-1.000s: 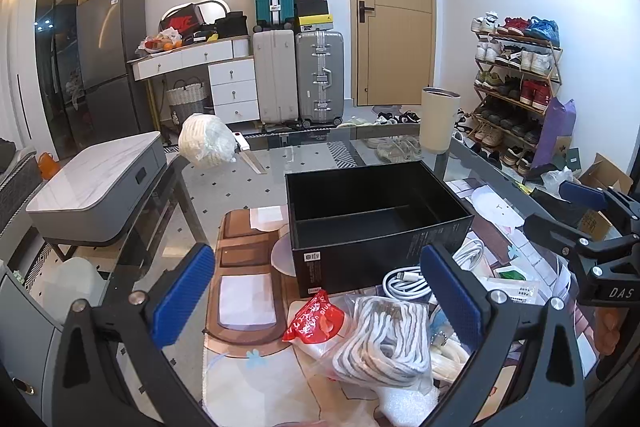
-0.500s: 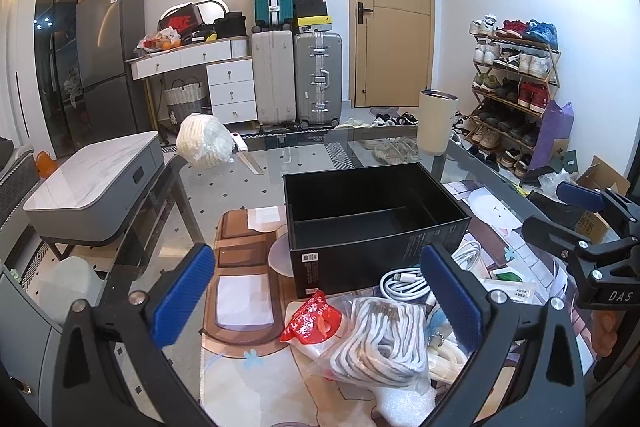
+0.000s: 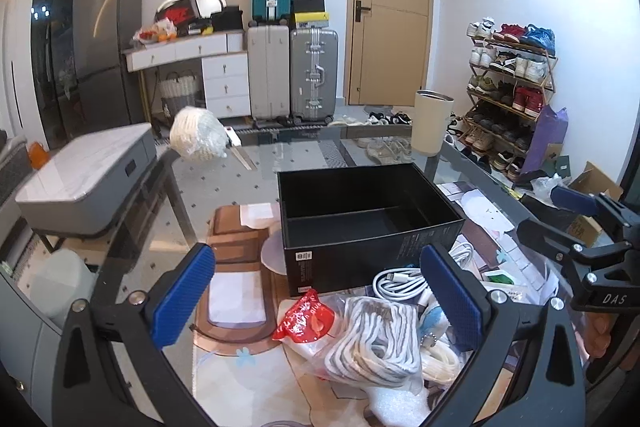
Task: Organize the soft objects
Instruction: 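Grasp the bagged white rope with the left gripper while the right grasps the green packet, then lift the bagged rope and green packet and carry both toward the black box, then lower both items into the black box and open both grippers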
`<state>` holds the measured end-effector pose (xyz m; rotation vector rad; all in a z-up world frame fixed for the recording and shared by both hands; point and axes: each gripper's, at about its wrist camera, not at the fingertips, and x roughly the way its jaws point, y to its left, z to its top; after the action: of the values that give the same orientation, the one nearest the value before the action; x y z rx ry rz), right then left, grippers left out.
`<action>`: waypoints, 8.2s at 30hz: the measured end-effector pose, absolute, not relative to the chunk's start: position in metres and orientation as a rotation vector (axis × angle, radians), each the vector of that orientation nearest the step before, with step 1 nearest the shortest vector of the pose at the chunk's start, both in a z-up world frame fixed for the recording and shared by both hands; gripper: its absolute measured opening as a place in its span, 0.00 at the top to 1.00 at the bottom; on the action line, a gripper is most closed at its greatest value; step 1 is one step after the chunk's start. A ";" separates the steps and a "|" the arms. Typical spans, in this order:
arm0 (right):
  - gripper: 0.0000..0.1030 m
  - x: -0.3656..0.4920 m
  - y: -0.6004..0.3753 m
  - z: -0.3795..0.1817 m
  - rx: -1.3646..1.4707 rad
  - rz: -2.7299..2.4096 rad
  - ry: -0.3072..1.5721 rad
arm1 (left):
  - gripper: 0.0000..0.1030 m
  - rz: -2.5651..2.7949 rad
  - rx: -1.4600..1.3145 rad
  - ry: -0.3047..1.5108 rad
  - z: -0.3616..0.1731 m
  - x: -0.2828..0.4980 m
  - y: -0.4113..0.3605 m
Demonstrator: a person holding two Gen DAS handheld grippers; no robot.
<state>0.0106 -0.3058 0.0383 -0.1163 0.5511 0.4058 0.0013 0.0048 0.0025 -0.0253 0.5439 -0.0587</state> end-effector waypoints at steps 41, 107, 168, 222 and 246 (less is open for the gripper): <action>0.71 0.045 -0.292 -0.025 -0.339 0.537 1.064 | 0.49 -0.331 0.188 0.962 -0.038 0.023 -0.029; 0.23 0.028 -0.258 -0.023 -0.445 0.714 0.940 | 0.61 -0.360 0.113 0.738 0.001 0.004 -0.015; 0.95 0.028 -0.265 -0.004 -0.420 0.681 0.961 | 0.61 -0.362 0.066 0.630 0.022 0.005 -0.011; 0.96 0.142 -0.209 0.012 -0.254 0.540 0.897 | 0.61 -0.290 -0.002 0.831 -0.012 0.128 0.001; 0.55 0.091 -0.239 0.061 -0.265 0.561 0.746 | 0.40 -0.306 0.024 0.760 0.028 0.091 0.004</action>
<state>0.0911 -0.2391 0.0608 -0.2651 0.7458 0.5606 0.0914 0.0038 0.0277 0.0238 0.7602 -0.3060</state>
